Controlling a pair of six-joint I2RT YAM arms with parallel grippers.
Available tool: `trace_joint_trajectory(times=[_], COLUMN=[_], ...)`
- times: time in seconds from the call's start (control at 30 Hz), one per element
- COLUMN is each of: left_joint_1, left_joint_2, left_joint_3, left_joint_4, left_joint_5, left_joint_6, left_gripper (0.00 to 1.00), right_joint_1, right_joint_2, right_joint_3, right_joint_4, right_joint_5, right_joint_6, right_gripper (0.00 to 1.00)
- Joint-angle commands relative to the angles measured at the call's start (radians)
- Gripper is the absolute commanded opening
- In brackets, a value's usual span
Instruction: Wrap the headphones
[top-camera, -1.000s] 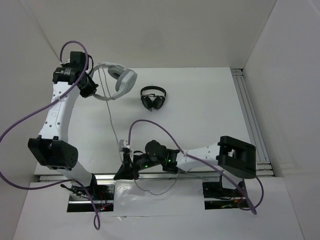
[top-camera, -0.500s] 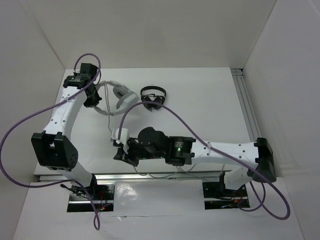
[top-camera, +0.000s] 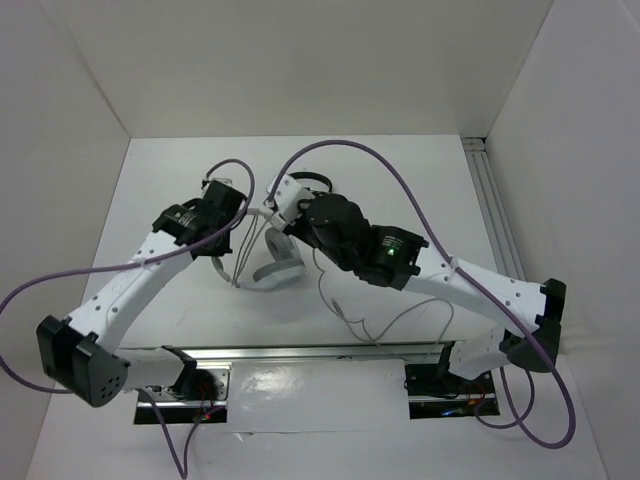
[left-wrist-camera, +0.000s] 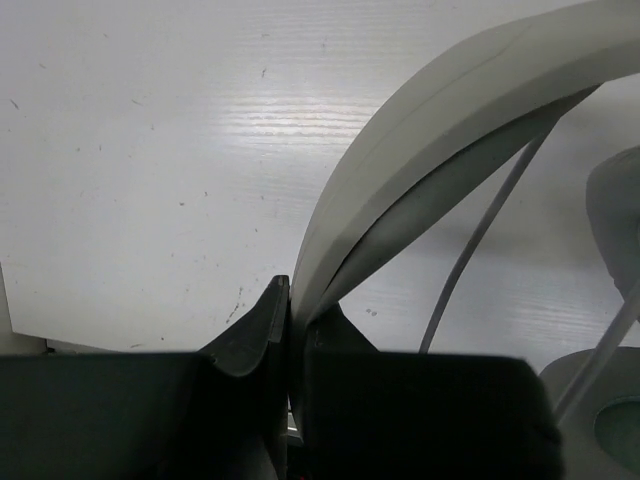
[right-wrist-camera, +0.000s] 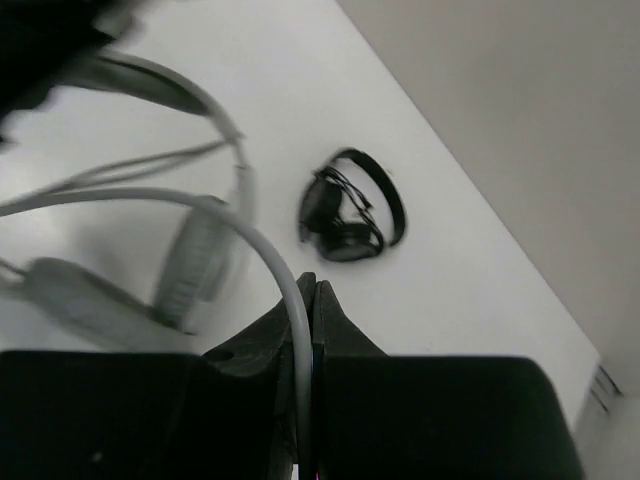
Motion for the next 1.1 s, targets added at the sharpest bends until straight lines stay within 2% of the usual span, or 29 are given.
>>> trace_joint_trajectory(times=[0.0,0.03,0.13,0.23,0.33,0.43,0.53,0.63,0.7,0.8,0.83,0.9,0.93,0.97,1.0,1.03,1.07], left_joint_1=[-0.047,-0.087,-0.142,-0.21,-0.259,-0.273,-0.273,-0.273,-0.273,-0.273,-0.273,-0.273,-0.273,-0.273,-0.273,-0.273,-0.273], left_joint_2=[-0.127,-0.184,-0.258,-0.319,-0.342,-0.367,-0.396,-0.396,-0.373,-0.296,-0.281,-0.237,-0.227,-0.218,-0.204,-0.204,-0.194], left_joint_3=[-0.05,-0.062,-0.081,-0.081,-0.046,-0.004,0.066,0.145,0.224,0.331,0.359,0.452,0.48,0.505,0.525,0.557,0.571], left_joint_4=[0.031,0.042,0.03,0.004,-0.05,-0.081,-0.081,-0.081,-0.07,-0.07,-0.07,-0.07,-0.07,-0.07,-0.07,-0.061,-0.061], left_joint_5=[-0.042,-0.042,0.016,0.074,0.065,0.079,0.184,0.273,0.321,0.375,0.375,0.352,0.343,0.343,0.343,0.358,0.358], left_joint_6=[-0.02,-0.01,0.003,0.025,0.01,0.01,0.052,0.08,0.08,0.094,0.082,0.047,0.046,0.031,0.019,0.019,0.01], left_gripper=[0.0,0.0,0.0,0.0,0.0,0.0,0.0,0.0,0.0,0.0,0.0,0.0,0.0,0.0,0.0,0.0,0.0], right_joint_1=[-0.047,-0.061,-0.147,-0.253,-0.334,-0.398,-0.457,-0.457,-0.457,-0.494,-0.504,-0.532,-0.532,-0.541,-0.541,-0.541,-0.541], right_joint_2=[-0.103,-0.114,-0.125,-0.111,-0.065,-0.053,-0.03,-0.01,-0.01,-0.02,-0.02,-0.029,-0.03,-0.03,-0.03,-0.03,-0.02], right_joint_3=[-0.083,-0.12,-0.14,-0.11,-0.084,-0.084,-0.084,-0.084,-0.132,-0.186,-0.215,-0.251,-0.304,-0.335,-0.369,-0.427,-0.444], right_joint_4=[0.152,0.216,0.272,0.272,0.243,0.255,0.266,0.257,0.31,0.377,0.411,0.457,0.546,0.601,0.665,0.803,0.851], right_joint_5=[0.125,0.135,0.067,-0.057,-0.146,-0.214,-0.334,-0.458,-0.515,-0.614,-0.723,-0.837,-0.94,-0.985,-1.028,-1.105,-1.128], right_joint_6=[-0.073,-0.084,-0.084,-0.075,-0.04,-0.023,0.031,0.052,0.081,0.161,0.205,0.261,0.294,0.365,0.406,0.448,0.517], right_gripper=[0.0,0.0,0.0,0.0,0.0,0.0,0.0,0.0,0.0,0.06,0.09,0.16,0.19,0.22,0.3,0.34,0.36])
